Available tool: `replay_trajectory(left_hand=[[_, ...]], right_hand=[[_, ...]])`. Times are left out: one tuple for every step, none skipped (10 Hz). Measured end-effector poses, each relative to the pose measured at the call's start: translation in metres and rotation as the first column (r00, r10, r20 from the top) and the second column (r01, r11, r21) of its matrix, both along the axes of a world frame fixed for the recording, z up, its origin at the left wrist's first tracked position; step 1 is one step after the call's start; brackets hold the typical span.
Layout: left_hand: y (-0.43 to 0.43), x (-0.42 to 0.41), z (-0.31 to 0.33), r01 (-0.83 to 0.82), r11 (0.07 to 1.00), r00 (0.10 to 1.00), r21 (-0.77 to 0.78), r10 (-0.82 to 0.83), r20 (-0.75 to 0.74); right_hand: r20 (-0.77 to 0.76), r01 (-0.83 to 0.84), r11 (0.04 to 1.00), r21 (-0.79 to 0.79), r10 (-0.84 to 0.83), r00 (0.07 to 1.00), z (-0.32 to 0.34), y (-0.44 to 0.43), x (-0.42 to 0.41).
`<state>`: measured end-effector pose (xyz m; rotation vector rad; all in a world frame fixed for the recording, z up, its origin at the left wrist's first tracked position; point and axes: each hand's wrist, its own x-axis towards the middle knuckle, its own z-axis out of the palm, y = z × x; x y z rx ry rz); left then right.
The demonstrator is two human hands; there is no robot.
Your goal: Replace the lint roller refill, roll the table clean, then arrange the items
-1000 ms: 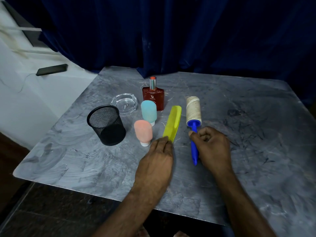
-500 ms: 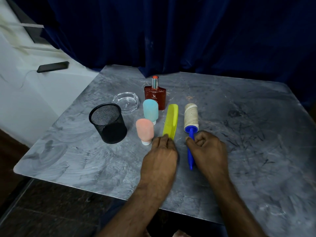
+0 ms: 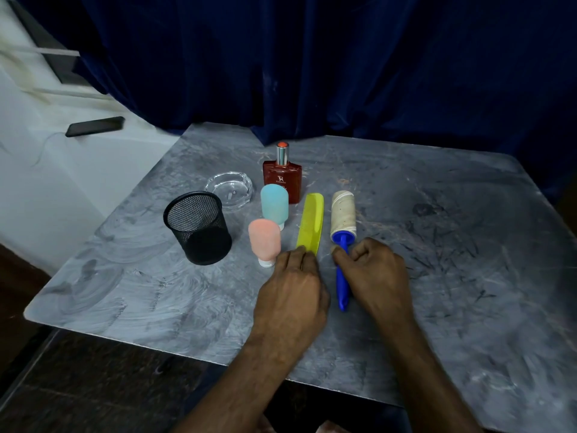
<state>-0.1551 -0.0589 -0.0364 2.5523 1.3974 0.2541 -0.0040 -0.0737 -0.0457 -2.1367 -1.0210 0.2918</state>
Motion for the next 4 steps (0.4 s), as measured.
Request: replay_trajectory(left_hand=[[-0.006, -0.003, 0.001, 0.012, 1.000, 0.995, -0.015, -0.011, 0.096], [-0.014, -0.008, 0.008, 0.028, 0.999, 0.978, 0.044, -0.036, 0.203], [-0.025, -0.016, 0.011, 0.056, 0.985, 0.921, 0.166, -0.115, 0.373], [-0.030, -0.032, 0.012, 0.044, 0.961, 0.815, 0.274, -0.193, 0.546]], right_hand=[[-0.013, 0.013, 1.000, 0.003, -0.013, 1.000, 0.001, -0.002, 0.000], [-0.037, 0.014, 1.000, 0.009, -0.014, 0.999, 0.002, -0.006, 0.003], [-0.057, 0.026, 0.998, 0.055, -0.023, 0.998, 0.003, -0.014, 0.005], [-0.013, 0.053, 0.989, 0.135, -0.052, 0.999, 0.003, -0.023, 0.004]])
